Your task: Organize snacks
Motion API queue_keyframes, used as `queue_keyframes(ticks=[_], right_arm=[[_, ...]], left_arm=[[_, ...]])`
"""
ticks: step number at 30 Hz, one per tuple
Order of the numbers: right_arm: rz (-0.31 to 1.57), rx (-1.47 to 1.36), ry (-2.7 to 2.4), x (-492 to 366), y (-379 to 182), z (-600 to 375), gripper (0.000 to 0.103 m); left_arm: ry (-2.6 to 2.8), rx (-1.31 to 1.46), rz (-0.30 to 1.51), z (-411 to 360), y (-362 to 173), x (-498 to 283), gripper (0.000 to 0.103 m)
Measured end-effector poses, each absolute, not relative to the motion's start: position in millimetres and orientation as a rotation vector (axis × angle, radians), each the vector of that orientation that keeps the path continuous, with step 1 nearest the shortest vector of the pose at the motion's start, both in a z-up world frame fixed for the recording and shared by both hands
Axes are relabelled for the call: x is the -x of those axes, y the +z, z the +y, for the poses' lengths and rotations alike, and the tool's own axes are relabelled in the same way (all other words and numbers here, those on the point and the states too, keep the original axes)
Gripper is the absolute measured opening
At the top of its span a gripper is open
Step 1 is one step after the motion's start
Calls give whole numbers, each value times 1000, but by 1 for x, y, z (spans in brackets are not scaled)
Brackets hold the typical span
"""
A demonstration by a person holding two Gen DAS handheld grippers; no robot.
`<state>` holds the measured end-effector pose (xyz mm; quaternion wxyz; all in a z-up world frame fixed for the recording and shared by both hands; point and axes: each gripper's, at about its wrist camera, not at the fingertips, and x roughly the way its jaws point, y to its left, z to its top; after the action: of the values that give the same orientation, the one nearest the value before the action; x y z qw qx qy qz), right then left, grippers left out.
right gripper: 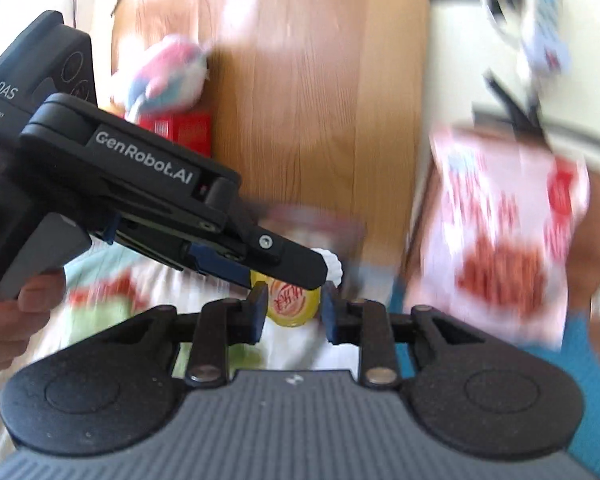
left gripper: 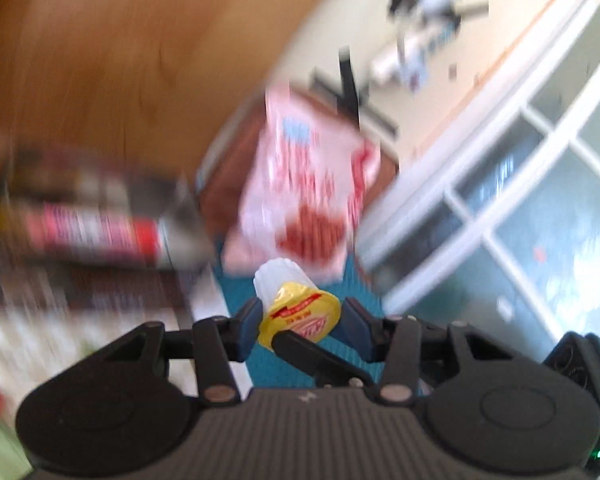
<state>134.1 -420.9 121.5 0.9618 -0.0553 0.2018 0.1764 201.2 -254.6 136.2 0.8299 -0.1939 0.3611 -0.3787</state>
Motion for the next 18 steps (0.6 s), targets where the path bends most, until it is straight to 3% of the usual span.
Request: queue_keyframes(ticks=[5,11,13,15,18], right_arm=[[360,125,377,-206,144,-386,32],[493,105,402,-266,100,-353,33],[506,107,391,-268,90,-345,35],[504,118,385,-266,87,-343,46],[494,116,388,-258,94,-347,46]], left_arm=[[-721,425,746,-224,144,-266,46],[-617,463,853,-201,92,-311,46],[-580,465,854,-194,82,-313,48],[-558,472,844,-186,79,-313,47],[-557,499,809,-166,89,-303,48]])
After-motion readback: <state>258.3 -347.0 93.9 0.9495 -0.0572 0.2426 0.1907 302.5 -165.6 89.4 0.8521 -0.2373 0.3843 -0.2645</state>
